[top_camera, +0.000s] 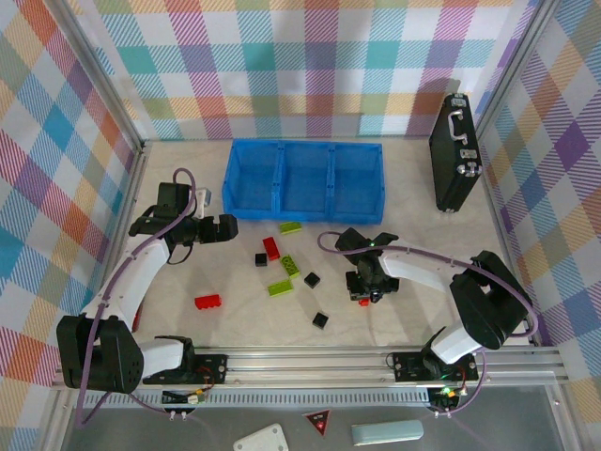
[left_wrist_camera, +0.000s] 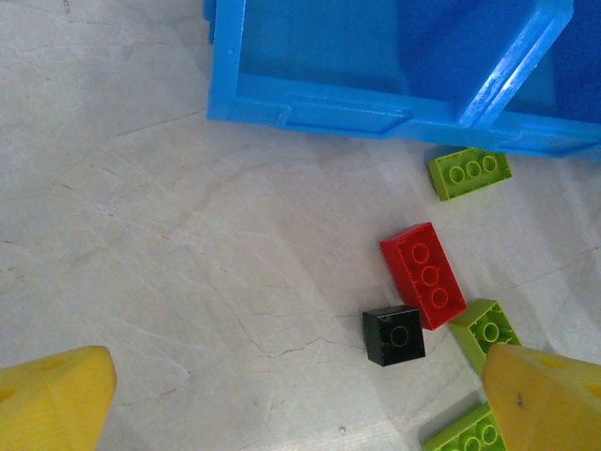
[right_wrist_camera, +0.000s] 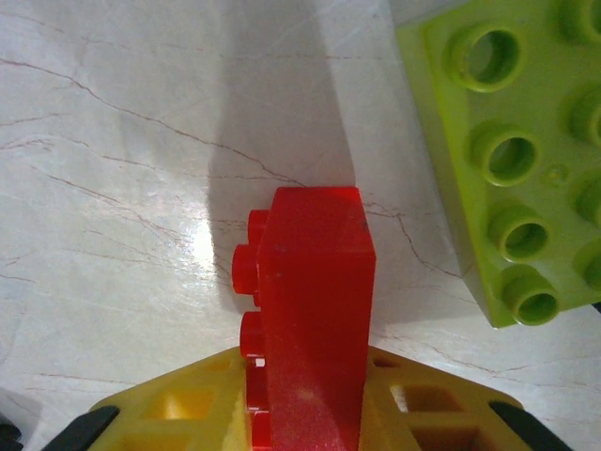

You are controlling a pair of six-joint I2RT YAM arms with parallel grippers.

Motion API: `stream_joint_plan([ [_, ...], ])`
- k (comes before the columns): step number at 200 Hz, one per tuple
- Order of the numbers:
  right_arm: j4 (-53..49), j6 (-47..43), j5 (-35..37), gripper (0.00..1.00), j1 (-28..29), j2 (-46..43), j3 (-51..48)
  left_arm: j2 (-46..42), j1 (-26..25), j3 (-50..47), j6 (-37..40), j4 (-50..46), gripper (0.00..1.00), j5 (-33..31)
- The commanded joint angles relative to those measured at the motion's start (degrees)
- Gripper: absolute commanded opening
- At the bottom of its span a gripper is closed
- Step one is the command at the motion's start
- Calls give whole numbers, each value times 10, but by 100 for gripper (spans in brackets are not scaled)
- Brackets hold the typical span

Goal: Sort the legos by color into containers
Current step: Pick up the lego from the bottom-center of the table, then place the lego in the container.

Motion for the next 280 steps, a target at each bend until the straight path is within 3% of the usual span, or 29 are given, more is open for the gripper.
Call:
stream_joint_plan([
  [1, -19, 21, 13, 30, 7, -13, 6, -2, 2, 7, 5, -9, 100, 1],
  [62, -46, 10, 40, 29, 1, -31, 66, -7, 2, 6, 5, -6, 100, -4],
  [113, -59, -51, 46, 28, -41, 10, 162, -9, 2, 6, 5, -6, 100, -6],
  [211, -67, -178, 36, 27, -167, 169, 408, -9, 2, 7, 8, -7, 100, -12],
  [280, -83, -235, 86, 25, -218, 276, 505, -15, 2, 2, 8, -3, 100, -26],
])
